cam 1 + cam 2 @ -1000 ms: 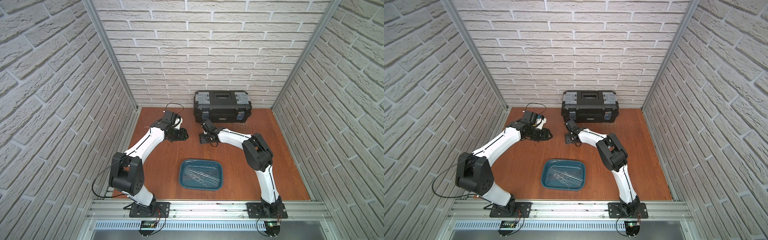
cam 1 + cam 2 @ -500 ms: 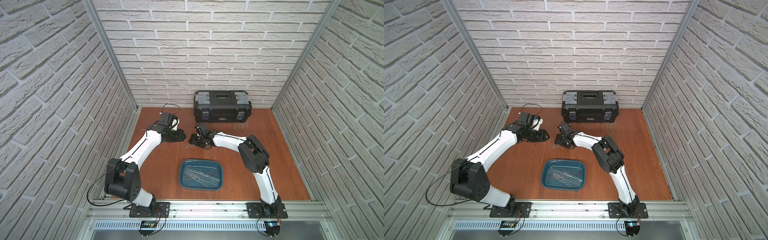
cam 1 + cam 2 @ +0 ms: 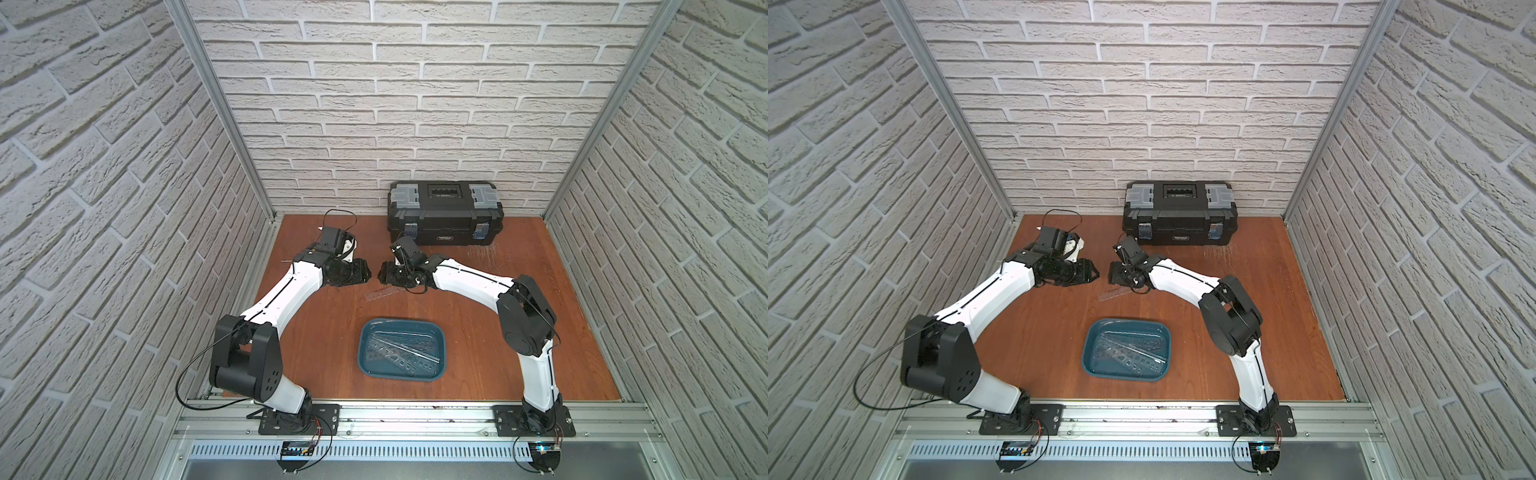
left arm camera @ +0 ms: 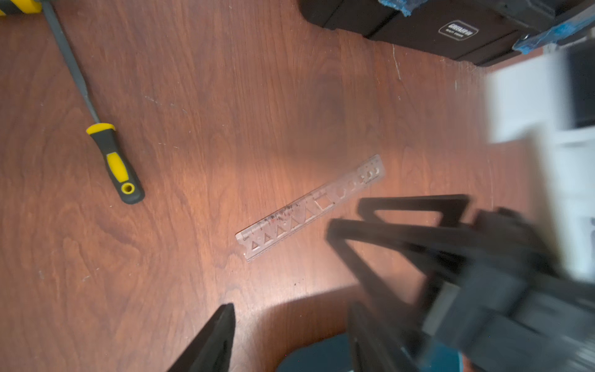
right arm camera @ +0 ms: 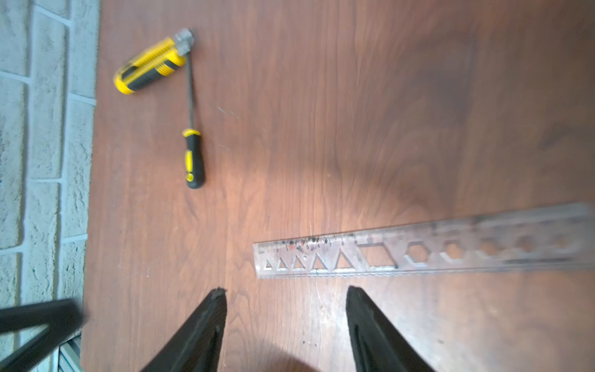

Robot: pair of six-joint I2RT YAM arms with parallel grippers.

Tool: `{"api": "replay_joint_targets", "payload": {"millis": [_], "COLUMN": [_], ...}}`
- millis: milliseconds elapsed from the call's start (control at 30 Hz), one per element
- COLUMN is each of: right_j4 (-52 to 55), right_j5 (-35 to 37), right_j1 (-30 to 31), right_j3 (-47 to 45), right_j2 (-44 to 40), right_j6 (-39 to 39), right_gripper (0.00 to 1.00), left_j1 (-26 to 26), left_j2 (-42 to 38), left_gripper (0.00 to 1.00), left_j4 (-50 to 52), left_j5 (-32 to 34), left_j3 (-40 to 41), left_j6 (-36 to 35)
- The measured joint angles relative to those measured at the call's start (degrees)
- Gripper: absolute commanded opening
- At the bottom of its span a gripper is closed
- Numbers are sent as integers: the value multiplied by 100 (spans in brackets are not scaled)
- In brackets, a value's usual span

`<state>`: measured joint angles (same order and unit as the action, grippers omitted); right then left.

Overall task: Put the scattered rulers into the storage box
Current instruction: Move the ruler to the center of the board, then adjust the ruler at the center of the board.

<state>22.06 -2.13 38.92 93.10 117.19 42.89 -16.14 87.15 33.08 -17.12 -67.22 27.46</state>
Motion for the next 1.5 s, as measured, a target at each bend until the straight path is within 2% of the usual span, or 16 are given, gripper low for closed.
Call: {"api": "replay_joint_targets", "payload": {"millis": [267,467,733,1100,1500], "right_j4": [564,844,966,990,758], "right_j5": [201,157,-37,-275,-339], "right_j1": [-485,-933,-1172,-1233,-1248], "right_j3": [575,557,501,450,103], "right_j2": [151,522,627,929,833], "right_j6": [-1204,-1631,-1821,-1825,-1810], "right_gripper": [64,64,64,64,63], "left_j1": [-83,-208,-260,-282,-299], "left_j2": [254,514,828,1021,1248], "left_gripper": [61,61,60,61,61], "left_j4": [-468,-807,-1228,-1231,-1268], "left_j5": [-136,-223,-310,-212,-201], "left_j3": [758,964,964,964,942], "left_j6": [603,977,1178,1222,1222]}}
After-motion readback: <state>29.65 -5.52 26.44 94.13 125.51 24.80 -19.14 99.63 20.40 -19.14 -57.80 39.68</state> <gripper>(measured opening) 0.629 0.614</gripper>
